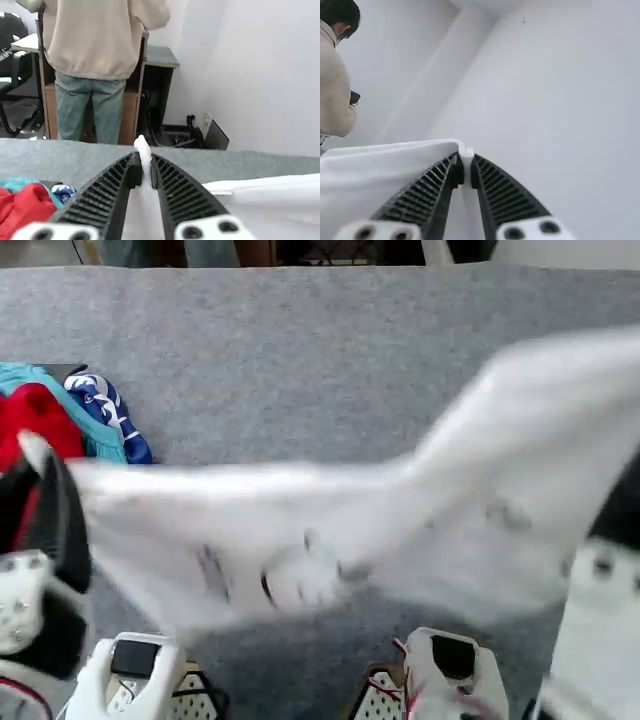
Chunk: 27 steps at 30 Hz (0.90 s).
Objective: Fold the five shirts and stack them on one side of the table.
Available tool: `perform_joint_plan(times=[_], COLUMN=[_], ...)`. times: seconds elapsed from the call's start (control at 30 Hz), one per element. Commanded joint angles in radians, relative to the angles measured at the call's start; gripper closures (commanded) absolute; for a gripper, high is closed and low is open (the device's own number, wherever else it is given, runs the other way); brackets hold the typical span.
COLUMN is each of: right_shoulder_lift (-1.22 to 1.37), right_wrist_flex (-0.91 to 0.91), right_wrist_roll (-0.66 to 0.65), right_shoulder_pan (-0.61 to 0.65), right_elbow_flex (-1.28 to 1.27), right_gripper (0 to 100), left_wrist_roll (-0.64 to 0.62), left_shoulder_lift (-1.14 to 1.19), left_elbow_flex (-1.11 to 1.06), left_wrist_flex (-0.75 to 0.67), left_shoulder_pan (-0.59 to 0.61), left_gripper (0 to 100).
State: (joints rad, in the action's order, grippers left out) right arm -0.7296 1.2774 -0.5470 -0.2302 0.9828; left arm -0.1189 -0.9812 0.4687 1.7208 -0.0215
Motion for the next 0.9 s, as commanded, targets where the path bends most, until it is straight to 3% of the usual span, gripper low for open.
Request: perform_joint_plan(times=[0.0, 0.17, 0.33, 0.43, 0.67, 0.87], right_shoulder_lift=[-0.039, -0.041, -0.022, -0.007, 0.059, 0.2], right_wrist_flex=[0.06, 0.146, 0.112, 0.063, -0.143, -0.506], right_wrist_roll=[-0.064, -0.121, -0.121, -0.118, -0.117, -0.114], right_shoulder_pan=[0.002, 0.003, 0.009, 0.009, 0.011, 0.008], right_elbow_flex=[0.013, 0.005, -0.151, -0.269, -0.598, -0.869], right_gripper=[98.4, 98.4, 98.4, 98.4, 98.4, 98.4], left_wrist_roll=[0.008, 0.005, 0.005, 0.006, 0.0, 0.006], left_shoulder_lift=[-0.15, -0.244, -0.253, -0.252, -0.222, -0.02], left_elbow_flex=[-0.242, -0.36, -0.427, -0.484, -0.789, -1.012], left_wrist_flex=[-0.049, -0.072, -0.08, -0.161, -0.588, -1.017], left_shoulder_pan=[-0.05, -0.053, -0.053, -0.048, -0.047, -0.045], left_gripper=[97, 97, 97, 97, 97, 97])
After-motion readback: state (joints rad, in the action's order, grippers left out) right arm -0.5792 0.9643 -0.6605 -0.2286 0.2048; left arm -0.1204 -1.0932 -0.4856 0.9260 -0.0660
